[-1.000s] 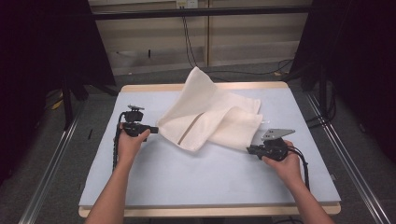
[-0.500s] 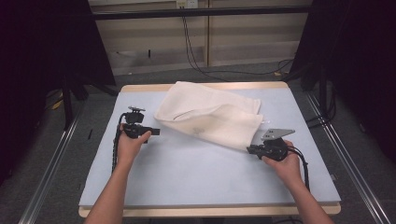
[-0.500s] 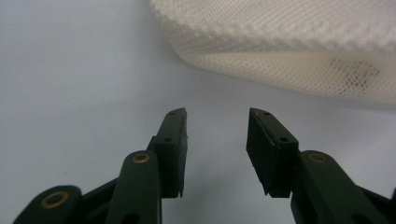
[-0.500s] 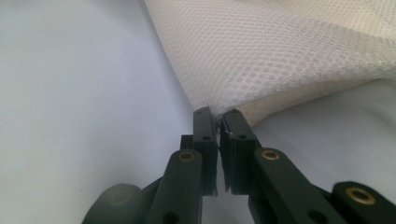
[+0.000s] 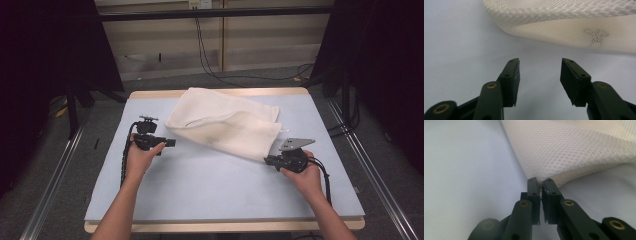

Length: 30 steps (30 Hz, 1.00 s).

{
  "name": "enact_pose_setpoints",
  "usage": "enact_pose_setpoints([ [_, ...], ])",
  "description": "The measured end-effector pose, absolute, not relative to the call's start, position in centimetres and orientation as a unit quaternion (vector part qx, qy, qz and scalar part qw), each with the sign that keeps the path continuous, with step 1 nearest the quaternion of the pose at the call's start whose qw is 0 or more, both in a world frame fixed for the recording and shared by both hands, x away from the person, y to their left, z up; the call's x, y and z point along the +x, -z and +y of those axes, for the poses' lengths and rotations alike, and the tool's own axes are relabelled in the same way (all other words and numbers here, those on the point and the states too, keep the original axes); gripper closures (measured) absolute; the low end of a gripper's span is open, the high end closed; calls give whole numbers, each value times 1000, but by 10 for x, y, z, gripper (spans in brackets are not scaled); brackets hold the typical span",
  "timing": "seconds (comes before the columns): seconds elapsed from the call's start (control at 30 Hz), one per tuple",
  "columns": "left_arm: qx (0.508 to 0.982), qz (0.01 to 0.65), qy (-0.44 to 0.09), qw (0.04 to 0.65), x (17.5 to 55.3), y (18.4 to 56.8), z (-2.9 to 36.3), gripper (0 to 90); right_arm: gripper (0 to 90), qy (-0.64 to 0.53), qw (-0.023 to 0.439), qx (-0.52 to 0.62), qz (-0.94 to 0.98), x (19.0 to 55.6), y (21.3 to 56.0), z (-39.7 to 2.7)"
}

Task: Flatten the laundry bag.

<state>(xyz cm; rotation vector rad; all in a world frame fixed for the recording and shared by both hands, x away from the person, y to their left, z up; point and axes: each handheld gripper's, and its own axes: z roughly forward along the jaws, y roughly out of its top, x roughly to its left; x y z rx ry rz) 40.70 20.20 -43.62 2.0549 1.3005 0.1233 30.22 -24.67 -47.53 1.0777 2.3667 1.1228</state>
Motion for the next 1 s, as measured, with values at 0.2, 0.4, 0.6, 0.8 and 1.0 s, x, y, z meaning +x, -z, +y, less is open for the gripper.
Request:
enact_pose_setpoints([
  [0.2, 795, 482, -56, 363, 404, 424, 199, 389, 844, -393, 153, 376, 825, 302, 476, -247],
  [0.4, 797, 467, -66, 378, 399, 410, 194, 265, 843, -391, 156, 377, 825, 302, 475, -246],
  [0.6, 805, 445, -72, 386, 398, 398, 187, 208, 842, -392, 154, 377, 825, 302, 475, -246],
  [0.8, 808, 438, -82, 385, 399, 393, 181, 196, 839, -392, 153, 376, 826, 303, 475, -246],
  [1.0, 810, 434, -93, 382, 400, 389, 178, 180, 837, -392, 153, 375, 826, 303, 475, -247],
])
